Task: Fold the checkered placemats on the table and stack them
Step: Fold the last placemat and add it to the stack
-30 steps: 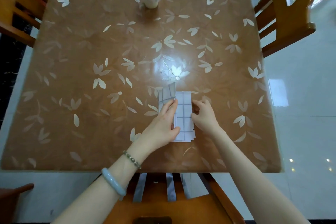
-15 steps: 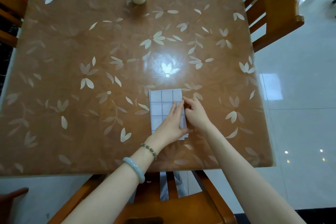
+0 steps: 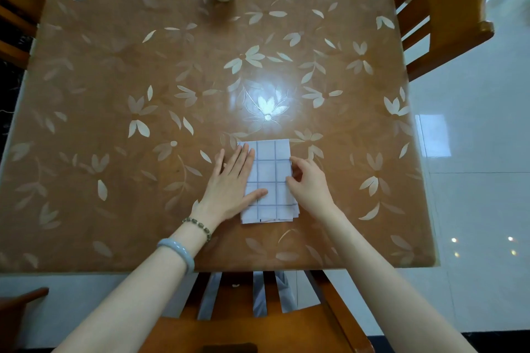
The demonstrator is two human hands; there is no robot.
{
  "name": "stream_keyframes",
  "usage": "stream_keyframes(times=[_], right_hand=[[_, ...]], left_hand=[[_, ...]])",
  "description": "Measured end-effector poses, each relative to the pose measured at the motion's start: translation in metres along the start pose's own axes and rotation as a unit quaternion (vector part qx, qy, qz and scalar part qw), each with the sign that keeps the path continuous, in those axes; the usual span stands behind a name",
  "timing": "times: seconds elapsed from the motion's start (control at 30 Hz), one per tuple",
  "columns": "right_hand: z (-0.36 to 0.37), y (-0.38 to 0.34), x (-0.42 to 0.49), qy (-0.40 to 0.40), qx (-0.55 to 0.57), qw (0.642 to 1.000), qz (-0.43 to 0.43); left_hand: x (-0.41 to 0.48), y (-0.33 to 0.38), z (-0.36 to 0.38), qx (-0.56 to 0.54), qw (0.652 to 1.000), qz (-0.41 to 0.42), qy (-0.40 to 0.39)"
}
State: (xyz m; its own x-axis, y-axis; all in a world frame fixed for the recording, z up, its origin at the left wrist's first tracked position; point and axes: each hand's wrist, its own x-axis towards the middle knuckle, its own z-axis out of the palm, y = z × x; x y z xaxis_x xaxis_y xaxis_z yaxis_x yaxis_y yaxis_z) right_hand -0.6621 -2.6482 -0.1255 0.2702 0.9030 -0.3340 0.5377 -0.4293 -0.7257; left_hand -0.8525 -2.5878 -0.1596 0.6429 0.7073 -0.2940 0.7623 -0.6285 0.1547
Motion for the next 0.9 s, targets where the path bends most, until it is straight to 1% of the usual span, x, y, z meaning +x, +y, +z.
stream_keyframes(times=[0.03, 0.07, 0.1, 0.13, 0.17, 0.2, 0.23, 0.27, 0.33, 0.43, 0.5, 0.6, 0.7, 0.9], right_hand=[[0.000, 0.000, -0.001, 0.002, -0.009, 1.000, -0.003], [0.001, 0.002, -0.002, 0.024, -0.045, 0.998, -0.026], [0.002, 0.004, -0.002, 0.060, -0.120, 0.988, -0.072], [0.005, 0.007, -0.002, 0.086, -0.213, 0.965, -0.126], [0.009, 0.009, -0.001, 0.084, -0.289, 0.938, -0.171], [0.013, 0.013, 0.000, 0.064, -0.340, 0.915, -0.206], [0.018, 0.018, 0.001, 0.039, -0.376, 0.898, -0.225], [0.020, 0.023, 0.001, 0.013, -0.395, 0.891, -0.224], [0.022, 0.036, 0.005, -0.030, -0.418, 0.888, -0.191], [0.021, 0.039, 0.005, -0.056, -0.419, 0.891, -0.166], [0.019, 0.033, 0.005, -0.043, -0.408, 0.896, -0.169], [0.017, 0.020, 0.014, -0.003, -0.397, 0.900, -0.179], [0.019, 0.015, 0.027, -0.001, -0.395, 0.904, -0.163], [0.027, 0.024, 0.033, -0.019, -0.400, 0.904, -0.146]], left_hand=[[0.001, 0.001, 0.002, 0.005, 1.000, -0.003, 0.002], [0.002, 0.001, 0.004, 0.011, 1.000, -0.004, 0.006], [0.002, 0.002, 0.005, 0.015, 1.000, -0.006, 0.009], [0.002, 0.003, 0.006, 0.017, 1.000, -0.007, 0.009], [0.002, 0.003, 0.007, 0.019, 1.000, -0.009, 0.010], [0.002, 0.003, 0.008, 0.021, 1.000, -0.010, 0.011], [0.002, 0.004, 0.008, 0.025, 1.000, -0.010, 0.013], [0.002, 0.004, 0.009, 0.029, 0.999, -0.011, 0.013], [0.002, 0.003, 0.011, 0.039, 0.999, -0.011, 0.017], [0.003, 0.001, 0.012, 0.042, 0.999, -0.009, 0.027], [0.002, 0.002, 0.013, 0.038, 0.999, -0.009, 0.038], [0.004, 0.004, 0.010, 0.006, 0.997, -0.019, 0.074], [0.013, 0.006, 0.003, -0.014, 0.994, -0.034, 0.100], [0.021, 0.000, 0.009, 0.033, 0.997, -0.031, 0.057]])
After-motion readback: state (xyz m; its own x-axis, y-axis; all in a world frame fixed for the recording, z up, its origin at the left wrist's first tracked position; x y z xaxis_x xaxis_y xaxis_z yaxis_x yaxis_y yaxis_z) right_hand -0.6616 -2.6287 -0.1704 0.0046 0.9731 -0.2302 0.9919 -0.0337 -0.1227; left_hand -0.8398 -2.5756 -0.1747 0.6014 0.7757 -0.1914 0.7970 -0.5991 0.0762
